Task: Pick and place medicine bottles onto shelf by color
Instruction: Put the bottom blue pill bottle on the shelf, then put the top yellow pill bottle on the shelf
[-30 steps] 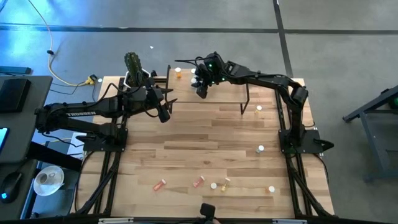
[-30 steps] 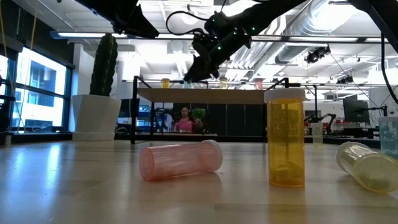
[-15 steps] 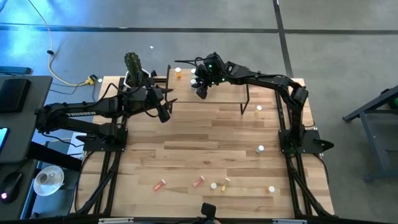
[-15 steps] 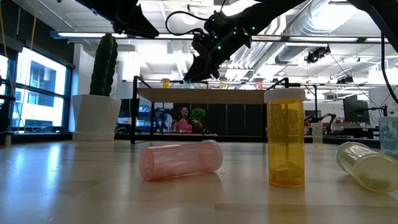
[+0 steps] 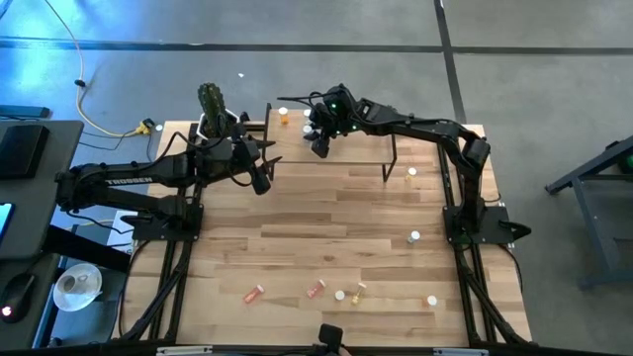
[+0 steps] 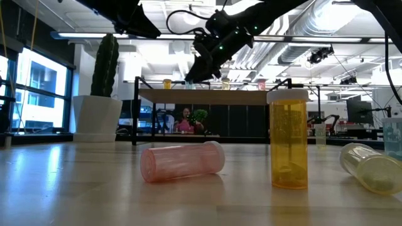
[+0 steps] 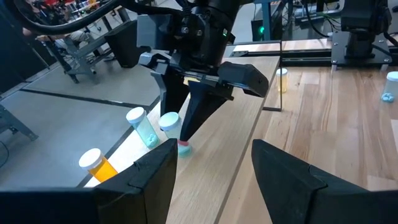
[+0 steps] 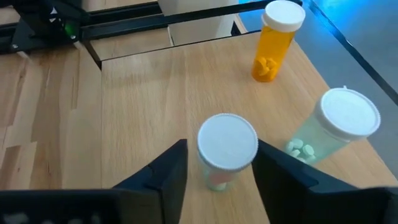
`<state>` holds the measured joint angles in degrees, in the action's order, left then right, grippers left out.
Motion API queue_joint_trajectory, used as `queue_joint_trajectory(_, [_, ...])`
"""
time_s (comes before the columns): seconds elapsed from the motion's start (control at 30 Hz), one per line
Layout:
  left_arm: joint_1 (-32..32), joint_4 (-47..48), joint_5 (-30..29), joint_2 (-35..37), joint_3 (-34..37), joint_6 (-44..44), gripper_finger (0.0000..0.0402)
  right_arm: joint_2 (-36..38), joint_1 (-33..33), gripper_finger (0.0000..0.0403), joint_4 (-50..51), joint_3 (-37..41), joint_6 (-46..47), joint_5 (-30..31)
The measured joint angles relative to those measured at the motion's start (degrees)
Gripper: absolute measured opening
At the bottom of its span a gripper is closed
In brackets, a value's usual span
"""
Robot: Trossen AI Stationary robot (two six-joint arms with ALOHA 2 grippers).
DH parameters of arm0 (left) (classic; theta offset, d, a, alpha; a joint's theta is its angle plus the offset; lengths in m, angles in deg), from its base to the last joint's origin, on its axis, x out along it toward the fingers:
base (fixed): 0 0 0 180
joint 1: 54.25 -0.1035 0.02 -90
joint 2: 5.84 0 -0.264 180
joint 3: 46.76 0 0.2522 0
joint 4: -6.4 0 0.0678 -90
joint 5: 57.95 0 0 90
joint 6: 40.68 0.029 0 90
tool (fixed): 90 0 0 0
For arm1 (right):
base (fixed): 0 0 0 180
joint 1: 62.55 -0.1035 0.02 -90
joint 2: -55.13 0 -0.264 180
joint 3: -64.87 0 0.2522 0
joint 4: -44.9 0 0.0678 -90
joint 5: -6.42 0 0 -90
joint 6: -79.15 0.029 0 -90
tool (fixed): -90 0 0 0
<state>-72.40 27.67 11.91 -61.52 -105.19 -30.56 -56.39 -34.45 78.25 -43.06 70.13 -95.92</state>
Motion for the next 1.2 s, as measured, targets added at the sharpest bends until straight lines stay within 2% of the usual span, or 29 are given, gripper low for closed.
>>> queue_joint_trajectory(0.17, [0.0, 0.0, 0.0, 0.0, 0.0, 0.0, 0.0197, 0.2, 0.0, 0.0193, -0.5, 0.0, -0.1, 0.0])
queue_joint_trajectory(0.6, [0.0, 0.1, 0.0, 0.0, 0.0, 0.0, 0.0197, 6.8, 0.2, 0.0195, 2.6, 0.0, 0.1, -0.3])
queue_joint_trajectory(0.7, [0.0, 0.5, 0.0, 0.0, 0.0, 0.0, 0.0197, 9.3, -0.3, 0.0195, 6.0, 0.0, 1.5, -1.1])
queue_joint_trajectory(0.97, [0.2, 1.3, 0.0, 0.0, 0.0, -1.9, 0.0197, 14.1, -5.4, 0.0195, 21.9, -0.1, 1.2, -8.6])
queue_joint_trajectory(1.2, [0.2, 4.0, 0.2, 0.0, 0.0, -5.4, 0.0197, 14.4, -13.4, 0.0195, 34.6, 0.0, 2.6, -7.5])
